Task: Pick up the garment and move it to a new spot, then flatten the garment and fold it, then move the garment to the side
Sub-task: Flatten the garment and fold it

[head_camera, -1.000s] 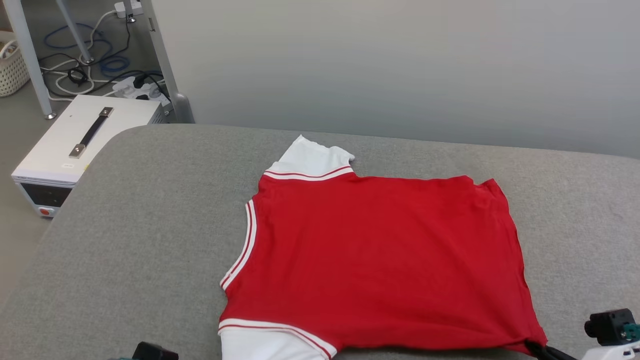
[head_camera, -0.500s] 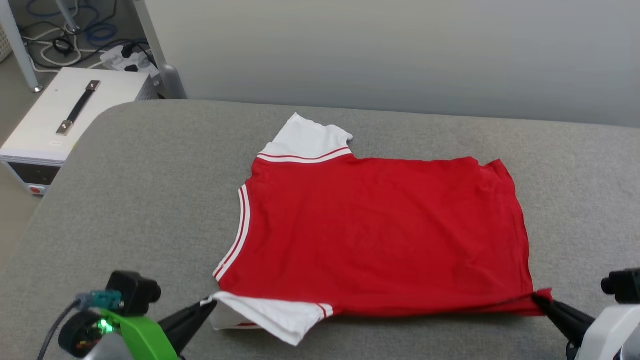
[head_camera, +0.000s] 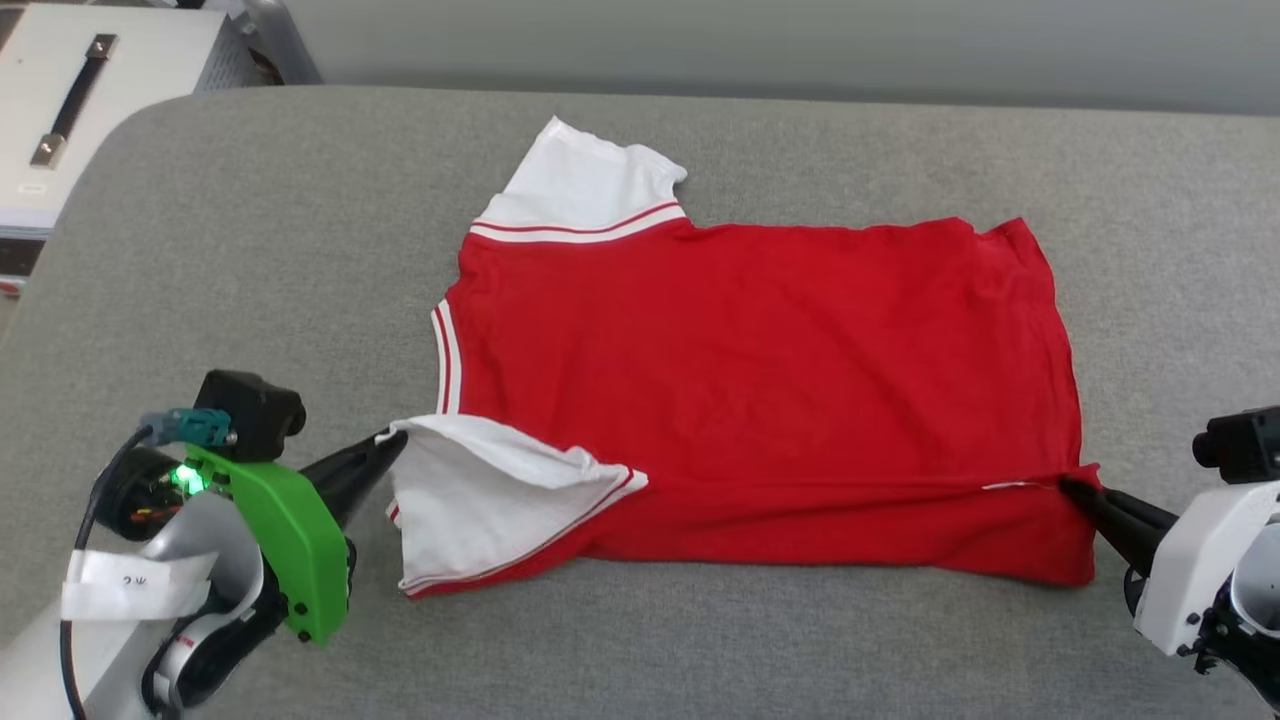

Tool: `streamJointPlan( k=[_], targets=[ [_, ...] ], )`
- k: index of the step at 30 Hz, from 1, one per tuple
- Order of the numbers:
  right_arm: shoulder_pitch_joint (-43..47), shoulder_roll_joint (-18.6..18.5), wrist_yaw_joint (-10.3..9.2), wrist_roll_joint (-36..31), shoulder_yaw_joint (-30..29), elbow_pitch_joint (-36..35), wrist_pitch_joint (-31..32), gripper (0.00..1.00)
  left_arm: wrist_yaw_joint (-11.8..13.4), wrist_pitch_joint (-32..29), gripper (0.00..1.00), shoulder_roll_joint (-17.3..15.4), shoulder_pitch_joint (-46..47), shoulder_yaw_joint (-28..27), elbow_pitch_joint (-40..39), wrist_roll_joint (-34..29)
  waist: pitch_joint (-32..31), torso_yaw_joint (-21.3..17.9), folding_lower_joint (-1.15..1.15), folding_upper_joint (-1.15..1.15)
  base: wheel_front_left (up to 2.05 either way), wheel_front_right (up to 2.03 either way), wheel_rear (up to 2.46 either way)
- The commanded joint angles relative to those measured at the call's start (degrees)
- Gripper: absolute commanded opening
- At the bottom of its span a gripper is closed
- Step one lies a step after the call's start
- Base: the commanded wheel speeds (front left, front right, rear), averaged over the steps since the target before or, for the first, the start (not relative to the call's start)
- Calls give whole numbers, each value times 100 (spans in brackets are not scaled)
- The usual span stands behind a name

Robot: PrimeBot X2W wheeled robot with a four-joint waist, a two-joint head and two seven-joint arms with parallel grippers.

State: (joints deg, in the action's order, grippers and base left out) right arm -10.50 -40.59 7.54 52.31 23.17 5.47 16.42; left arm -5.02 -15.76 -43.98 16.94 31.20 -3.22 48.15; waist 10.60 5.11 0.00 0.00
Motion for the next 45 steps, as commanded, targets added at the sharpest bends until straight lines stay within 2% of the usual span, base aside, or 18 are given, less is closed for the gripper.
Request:
streamJointPlan(
  k=[1, 16, 17, 18, 19, 20, 23, 29, 36, 42, 45],
  targets=[
    [-115, 75, -5, -51, -26, 19, 67, 0, -44, 15, 0, 72, 201, 18, 128, -93, 332, -86, 0, 0, 0, 0, 0],
    [-509, 374, -5, -378, 32, 265, 410, 0, -210, 229, 0, 541, 1258, 549, 1770, -548, 713, -132, 0, 0, 0, 0, 0],
    [-525, 388, -5, -390, 43, 292, 420, 0, -211, 282, 42, 548, 1304, 601, 1864, -655, 718, -137, 0, 0, 0, 0, 0],
    [-537, 427, -5, -379, 26, 361, 437, 0, -213, 328, 100, 584, 1337, 660, 1984, -737, 715, -141, 0, 0, 0, 0, 0],
    [-548, 466, -5, -372, 5, 406, 433, 34, -215, 372, 100, 644, 1350, 683, 2067, -737, 706, -140, 0, 0, 0, 0, 0],
    [-559, 515, -5, -375, -25, 454, 407, 100, -216, 422, 100, 718, 1364, 693, 2163, -714, 689, -135, 0, 0, 0, 0, 0],
    [-576, 608, -5, -443, -34, 542, 331, 100, -205, 590, 100, 821, 1409, 742, 2387, -780, 589, -121, 0, 0, 0, 0, 0],
    [-505, 746, -5, -437, -90, 643, 242, 100, 77, 1135, 100, 1056, 1334, 537, 2665, -720, 177, -90, 0, 0, 0, 0, 0],
    [-206, 778, -5, -484, -224, 515, 267, 100, 304, 1411, 100, 1250, 865, 227, 2269, -226, -401, -67, 0, 0, 0, 0, 0],
    [290, 976, -5, -720, -713, 142, 443, 100, 967, 1251, 100, 1190, 86, -30, 1455, 176, -796, -96, 0, 0, 0, 0, 0],
    [581, 1155, -5, -939, -1045, -30, 763, 100, 1404, 1081, 100, 1128, -311, -112, 991, 299, -867, -113, 0, 0, 0, 0, 0]
  ],
)
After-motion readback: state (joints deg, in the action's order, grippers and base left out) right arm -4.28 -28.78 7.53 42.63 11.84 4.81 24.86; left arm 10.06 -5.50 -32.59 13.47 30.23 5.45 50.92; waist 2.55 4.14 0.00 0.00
